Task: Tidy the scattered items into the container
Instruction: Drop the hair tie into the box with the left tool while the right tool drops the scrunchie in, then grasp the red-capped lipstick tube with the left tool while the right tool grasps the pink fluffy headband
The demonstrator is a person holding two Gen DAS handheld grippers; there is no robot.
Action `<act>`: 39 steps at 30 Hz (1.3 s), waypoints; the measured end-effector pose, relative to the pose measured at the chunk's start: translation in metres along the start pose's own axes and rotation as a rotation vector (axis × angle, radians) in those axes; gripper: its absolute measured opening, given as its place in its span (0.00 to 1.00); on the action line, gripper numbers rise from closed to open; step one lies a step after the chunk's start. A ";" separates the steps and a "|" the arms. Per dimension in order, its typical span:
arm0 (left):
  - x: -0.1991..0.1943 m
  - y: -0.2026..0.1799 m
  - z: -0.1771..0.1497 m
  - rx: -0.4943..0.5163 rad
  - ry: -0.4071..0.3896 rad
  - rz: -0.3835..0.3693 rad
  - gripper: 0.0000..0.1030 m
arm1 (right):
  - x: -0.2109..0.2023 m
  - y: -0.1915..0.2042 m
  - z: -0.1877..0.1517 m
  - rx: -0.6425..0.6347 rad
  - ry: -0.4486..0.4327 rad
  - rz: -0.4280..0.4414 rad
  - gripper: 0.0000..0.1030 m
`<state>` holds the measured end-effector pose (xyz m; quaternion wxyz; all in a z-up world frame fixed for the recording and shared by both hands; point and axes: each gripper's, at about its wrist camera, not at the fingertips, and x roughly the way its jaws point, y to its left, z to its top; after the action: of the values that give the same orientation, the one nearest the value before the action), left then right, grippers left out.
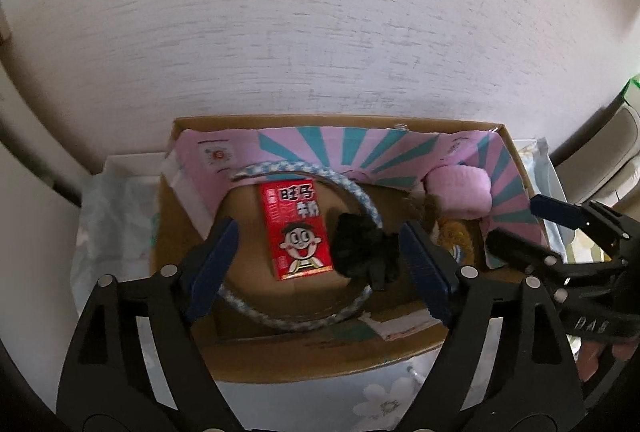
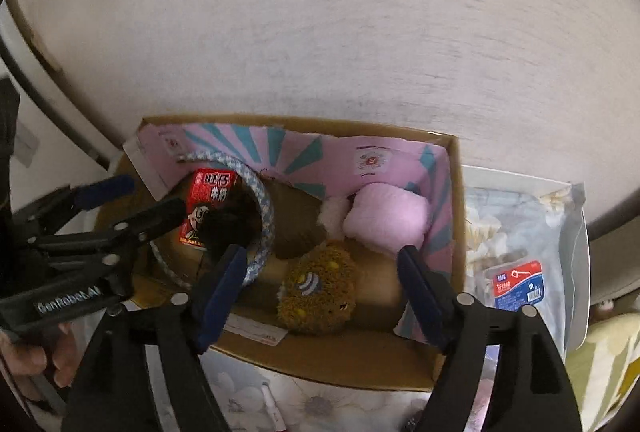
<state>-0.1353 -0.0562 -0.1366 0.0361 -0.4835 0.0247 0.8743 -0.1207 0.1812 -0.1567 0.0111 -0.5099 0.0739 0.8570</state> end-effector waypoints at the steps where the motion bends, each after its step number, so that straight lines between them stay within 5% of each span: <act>1: -0.002 0.002 -0.001 -0.003 -0.002 0.000 0.79 | -0.002 -0.002 0.000 0.006 -0.002 -0.004 0.72; 20: -0.059 -0.014 -0.009 0.067 -0.105 -0.020 0.79 | -0.041 -0.022 -0.015 0.056 -0.073 -0.031 0.72; 31: -0.116 -0.036 -0.032 0.119 -0.185 -0.048 0.83 | -0.117 -0.099 -0.047 0.143 -0.176 -0.165 0.73; 39: -0.102 -0.069 -0.075 0.203 -0.103 -0.081 0.87 | -0.125 -0.144 -0.100 0.232 -0.140 -0.199 0.72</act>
<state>-0.0124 0.0023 -0.0908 0.1216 -0.4325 0.0917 0.8887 0.0402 0.3166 -0.1108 0.1596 -0.4490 0.1205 0.8709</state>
